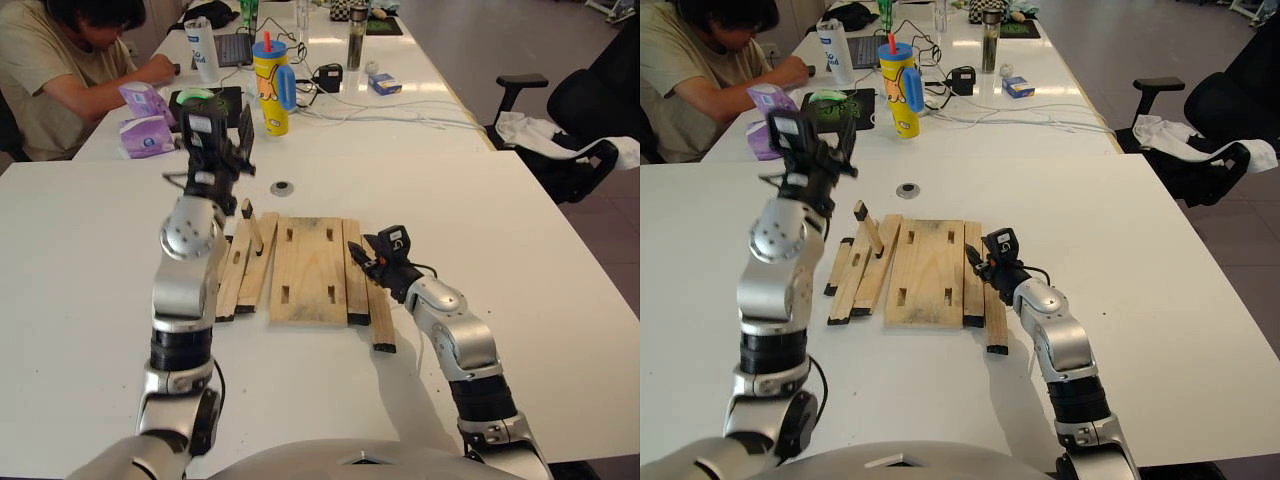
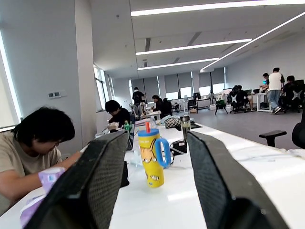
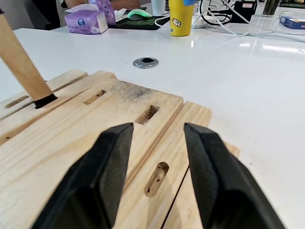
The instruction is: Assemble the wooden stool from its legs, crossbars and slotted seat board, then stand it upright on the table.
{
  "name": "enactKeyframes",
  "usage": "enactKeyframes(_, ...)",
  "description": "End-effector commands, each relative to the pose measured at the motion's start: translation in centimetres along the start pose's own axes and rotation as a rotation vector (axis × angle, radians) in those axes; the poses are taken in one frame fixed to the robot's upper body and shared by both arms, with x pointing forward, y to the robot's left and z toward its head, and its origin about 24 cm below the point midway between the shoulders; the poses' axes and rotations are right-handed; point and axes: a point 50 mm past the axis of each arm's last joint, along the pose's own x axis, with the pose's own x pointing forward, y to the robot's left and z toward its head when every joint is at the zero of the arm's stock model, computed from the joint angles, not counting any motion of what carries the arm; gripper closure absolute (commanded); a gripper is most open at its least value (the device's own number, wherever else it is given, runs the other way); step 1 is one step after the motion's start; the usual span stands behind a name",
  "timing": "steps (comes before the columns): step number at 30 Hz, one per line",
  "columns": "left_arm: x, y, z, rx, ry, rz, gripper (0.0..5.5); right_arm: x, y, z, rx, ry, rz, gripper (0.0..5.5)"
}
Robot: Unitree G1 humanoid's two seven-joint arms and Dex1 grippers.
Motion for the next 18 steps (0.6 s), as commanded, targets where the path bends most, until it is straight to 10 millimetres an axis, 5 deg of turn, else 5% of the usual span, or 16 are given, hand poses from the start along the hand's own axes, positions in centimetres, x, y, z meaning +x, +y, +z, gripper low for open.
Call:
enactKeyframes(1,1.9,0.5,-0.6,-0.041,0.044,-0.002,3.21,0.4,0.1,0.5,-0.009,-0.024,-0.002,3.53)
enactKeyframes(3,1.3,0.1,-5.9,-0.068,0.305,-0.035,3.21,0.6,0.3,0.5,-0.01,-0.03,-0.003,3.53)
enactKeyframes(5,-2.3,-0.4,-12.5,-0.082,0.643,-0.062,3.21,0.9,0.6,0.6,-0.013,-0.036,0.007,3.53)
enactKeyframes(8,-8.0,-1.4,-17.6,-0.075,0.914,-0.117,3.21,1.1,0.8,0.6,-0.016,-0.039,0.017,3.53)
enactKeyframes(11,-8.4,-0.9,-17.6,-0.02,0.889,-0.086,3.21,1.1,0.7,0.8,-0.015,-0.045,0.008,3.53)
enactKeyframes(18,-4.1,0.3,-13.4,0.026,0.611,0.01,3.21,1.1,0.6,0.4,-0.014,-0.041,0.001,3.53)
